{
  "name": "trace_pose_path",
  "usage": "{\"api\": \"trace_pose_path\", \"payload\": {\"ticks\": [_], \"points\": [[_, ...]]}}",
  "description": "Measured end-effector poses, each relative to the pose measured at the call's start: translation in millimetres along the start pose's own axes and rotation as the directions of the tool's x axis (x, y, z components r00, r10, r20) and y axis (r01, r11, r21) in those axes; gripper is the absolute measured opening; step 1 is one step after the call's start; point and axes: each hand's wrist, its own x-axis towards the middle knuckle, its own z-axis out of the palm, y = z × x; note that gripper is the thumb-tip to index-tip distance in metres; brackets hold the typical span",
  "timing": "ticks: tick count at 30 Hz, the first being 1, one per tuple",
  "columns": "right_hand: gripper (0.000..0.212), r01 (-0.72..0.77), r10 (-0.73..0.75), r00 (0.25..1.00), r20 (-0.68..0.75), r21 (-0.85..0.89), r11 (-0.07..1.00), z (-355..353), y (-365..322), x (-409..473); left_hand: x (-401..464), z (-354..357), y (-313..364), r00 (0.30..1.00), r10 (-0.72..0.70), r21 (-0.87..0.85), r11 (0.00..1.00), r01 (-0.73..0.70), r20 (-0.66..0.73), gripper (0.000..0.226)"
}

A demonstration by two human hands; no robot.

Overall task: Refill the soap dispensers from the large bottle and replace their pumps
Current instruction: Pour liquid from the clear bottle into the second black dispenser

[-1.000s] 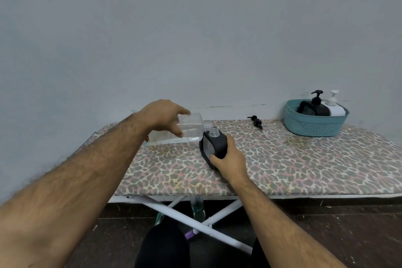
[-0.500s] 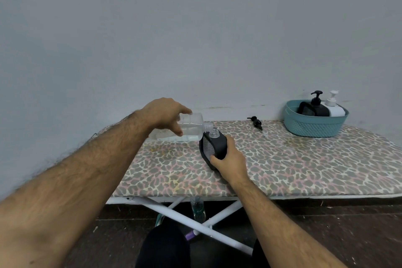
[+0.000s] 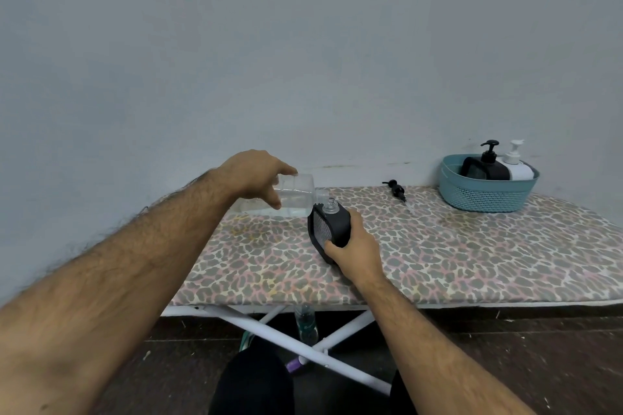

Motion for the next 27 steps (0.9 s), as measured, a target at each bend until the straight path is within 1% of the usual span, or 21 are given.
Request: {"api": "trace_pose_path", "payload": {"ticks": [14,21,27], "points": [[0.071,0.020,-0.020,1.000,-0.010,-0.036,0.999,-0.2,1.2,0.0,4.1,-1.0,-1.1,1.000,0.022,0.026,0.999,-0.022,-0.008,0.084],[0.068,0.021,-0.021,1.000,-0.012,-0.012,1.000,0.2,0.1,-0.1,5.7,0.4,-1.4,1.000,0.015,0.032,0.999,-0.015,-0.003,0.084],[0.074,0.002,-0.002,1.000,-0.002,-0.006,1.000,1.1,2.0,0.7,6.7,-1.4,-0.5,1.000,0.017,0.034,0.999,-0.017,0.000,0.084]]}}
